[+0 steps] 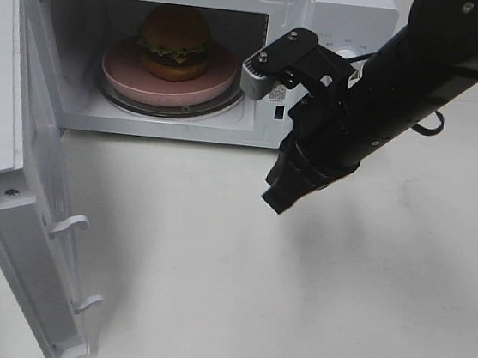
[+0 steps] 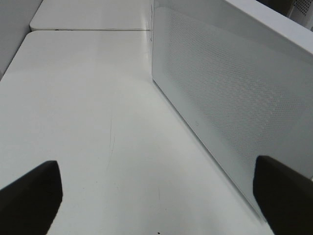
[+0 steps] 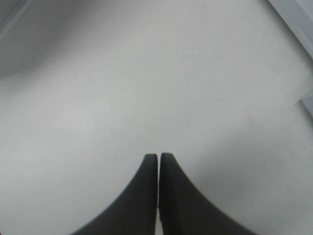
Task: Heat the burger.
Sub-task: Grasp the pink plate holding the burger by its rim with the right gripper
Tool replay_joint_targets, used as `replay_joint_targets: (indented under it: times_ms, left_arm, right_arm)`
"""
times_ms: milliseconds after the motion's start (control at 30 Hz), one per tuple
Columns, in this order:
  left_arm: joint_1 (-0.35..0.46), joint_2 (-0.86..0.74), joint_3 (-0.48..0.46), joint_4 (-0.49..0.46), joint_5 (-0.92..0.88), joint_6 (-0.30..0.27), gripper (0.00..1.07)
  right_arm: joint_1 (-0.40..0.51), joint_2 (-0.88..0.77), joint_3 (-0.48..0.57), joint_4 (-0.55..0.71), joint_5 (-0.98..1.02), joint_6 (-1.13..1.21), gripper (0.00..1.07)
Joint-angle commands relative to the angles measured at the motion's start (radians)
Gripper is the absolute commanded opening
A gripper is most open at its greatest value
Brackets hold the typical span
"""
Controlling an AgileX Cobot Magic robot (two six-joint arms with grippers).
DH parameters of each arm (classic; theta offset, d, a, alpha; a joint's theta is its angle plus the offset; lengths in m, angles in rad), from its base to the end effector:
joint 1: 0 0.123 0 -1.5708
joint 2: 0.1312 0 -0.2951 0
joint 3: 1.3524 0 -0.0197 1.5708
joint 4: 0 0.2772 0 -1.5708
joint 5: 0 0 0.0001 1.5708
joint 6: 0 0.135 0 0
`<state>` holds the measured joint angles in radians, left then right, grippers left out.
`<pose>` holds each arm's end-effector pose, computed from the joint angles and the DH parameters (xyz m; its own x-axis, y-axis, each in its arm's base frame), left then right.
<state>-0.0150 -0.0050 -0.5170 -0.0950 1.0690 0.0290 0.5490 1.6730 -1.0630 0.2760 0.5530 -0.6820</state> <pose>0.0438 -0.0119 0.2754 -0.4435 -0.0101 -0.8962 0.0821 0.9953 -0.0518 0.3172 0.2167 0.1722 -0.4227 -0.7585 -0.4959 -0.8405 0.5328 -0.0986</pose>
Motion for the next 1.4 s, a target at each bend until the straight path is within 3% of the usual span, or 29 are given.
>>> replay_joint_targets:
  times_ms: [33, 300, 433, 633, 667, 733, 767, 800, 833, 867, 900, 933, 967, 1033, 1400]
  left_arm:
    - [0.004, -0.017, 0.000, -0.006, 0.000, 0.001, 0.98]
    - [0.004, -0.017, 0.000, -0.006, 0.000, 0.001, 0.98]
    - [0.004, -0.017, 0.000, -0.006, 0.000, 0.001, 0.98]
    - [0.004, -0.017, 0.000, -0.006, 0.000, 0.001, 0.98]
    - [0.004, -0.017, 0.000, -0.006, 0.000, 0.001, 0.98]
    - [0.004, -0.017, 0.000, -0.006, 0.000, 0.001, 0.98]
    - [0.004, -0.017, 0.000, -0.006, 0.000, 0.001, 0.98]
    - [0.004, -0.017, 0.000, -0.006, 0.000, 0.001, 0.98]
    - [0.004, -0.017, 0.000, -0.006, 0.000, 0.001, 0.98]
    - [0.004, -0.017, 0.000, -0.006, 0.000, 0.001, 0.98]
    - [0.004, -0.017, 0.000, -0.006, 0.000, 0.001, 0.98]
    - [0.004, -0.017, 0.000, -0.006, 0.000, 0.001, 0.98]
    - [0.004, -0.017, 0.000, -0.006, 0.000, 0.001, 0.98]
    - [0.004, -0.017, 0.000, -0.006, 0.000, 0.001, 0.98]
    - [0.004, -0.017, 0.000, -0.006, 0.000, 0.001, 0.98]
  right_arm:
    - [-0.002, -0.010, -0.018, -0.043, 0.042, -0.271, 0.06]
    - [-0.002, -0.010, -0.018, -0.075, 0.041, -0.649, 0.08]
    - [0.001, -0.010, -0.025, -0.151, 0.041, -0.665, 0.10]
    - [0.001, -0.010, -0.065, -0.239, 0.033, -0.652, 0.23]
    - [0.001, -0.010, -0.073, -0.261, 0.016, -0.639, 0.31]
    - [0.001, -0.010, -0.073, -0.276, -0.002, -0.628, 0.37]
    - [0.007, -0.010, -0.073, -0.292, -0.032, -0.604, 0.49]
    - [0.007, -0.010, -0.073, -0.292, -0.032, -0.604, 0.49]
    - [0.022, -0.010, -0.073, -0.318, -0.059, -0.566, 0.62]
    - [0.029, -0.010, -0.073, -0.325, -0.076, -0.541, 0.69]
    - [0.029, -0.010, -0.073, -0.325, -0.076, -0.541, 0.69]
    - [0.041, -0.006, -0.073, -0.342, -0.106, -0.495, 0.81]
    - [0.041, -0.006, -0.073, -0.342, -0.106, -0.495, 0.81]
    - [0.051, 0.011, -0.078, -0.366, -0.133, -0.442, 0.93]
    - [0.100, 0.128, -0.185, -0.427, -0.141, -0.385, 0.93]
